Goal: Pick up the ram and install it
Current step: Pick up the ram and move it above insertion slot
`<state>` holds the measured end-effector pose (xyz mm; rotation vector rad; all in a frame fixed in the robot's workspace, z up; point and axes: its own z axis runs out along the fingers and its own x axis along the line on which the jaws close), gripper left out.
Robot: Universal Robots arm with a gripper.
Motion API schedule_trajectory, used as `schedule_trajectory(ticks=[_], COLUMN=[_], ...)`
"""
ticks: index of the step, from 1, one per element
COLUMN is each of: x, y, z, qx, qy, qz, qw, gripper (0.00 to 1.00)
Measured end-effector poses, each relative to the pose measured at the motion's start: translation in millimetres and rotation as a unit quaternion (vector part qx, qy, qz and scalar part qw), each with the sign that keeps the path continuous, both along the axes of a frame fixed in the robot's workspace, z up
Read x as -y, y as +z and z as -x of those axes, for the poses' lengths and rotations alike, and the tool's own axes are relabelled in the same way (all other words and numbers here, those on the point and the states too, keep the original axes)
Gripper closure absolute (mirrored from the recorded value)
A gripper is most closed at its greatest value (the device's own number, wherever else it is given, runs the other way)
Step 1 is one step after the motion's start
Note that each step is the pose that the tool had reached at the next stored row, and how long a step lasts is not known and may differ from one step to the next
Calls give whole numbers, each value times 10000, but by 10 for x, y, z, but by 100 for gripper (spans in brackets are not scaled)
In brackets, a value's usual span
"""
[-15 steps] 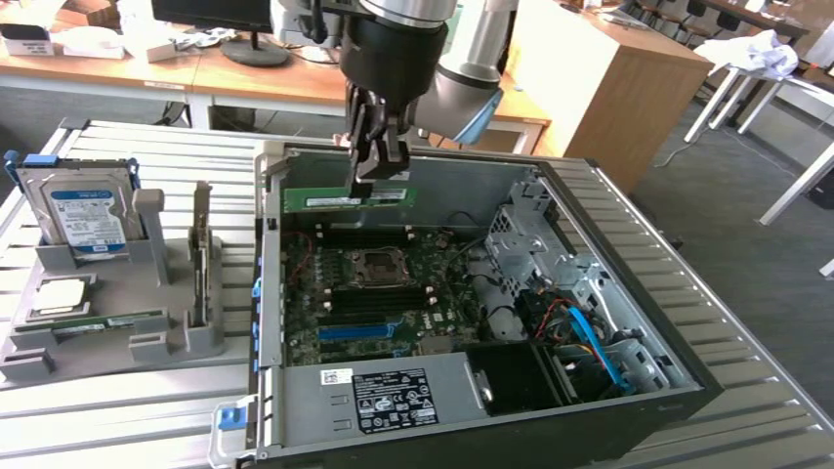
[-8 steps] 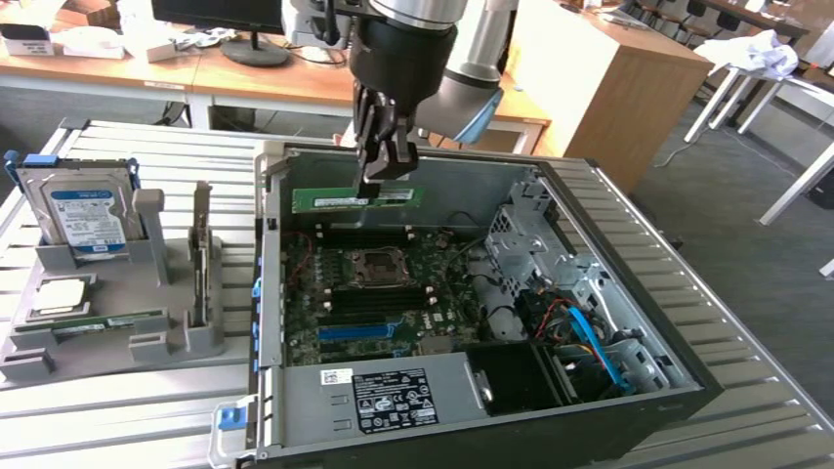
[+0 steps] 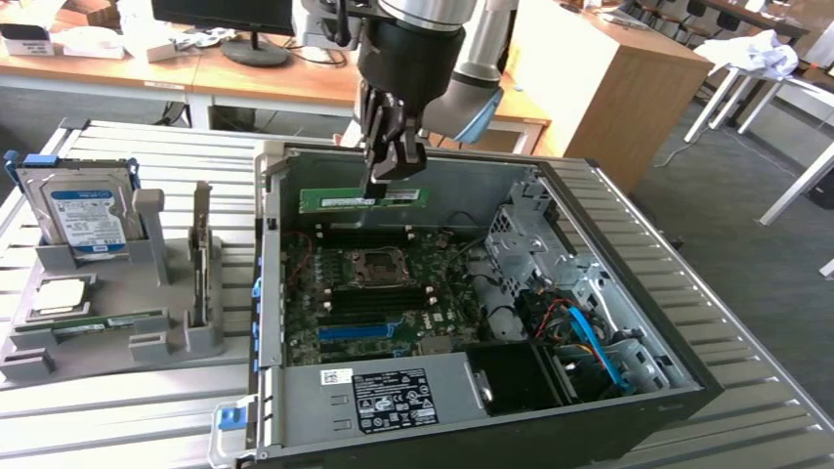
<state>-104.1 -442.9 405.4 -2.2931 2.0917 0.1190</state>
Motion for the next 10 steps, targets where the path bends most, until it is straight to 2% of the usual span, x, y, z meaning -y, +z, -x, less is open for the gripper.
schedule_trajectory(ticks=[10], x=[0], y=[0], z=[-82], qx=[0], qy=[0], qz=[0], qw=[10000], gripper=[88])
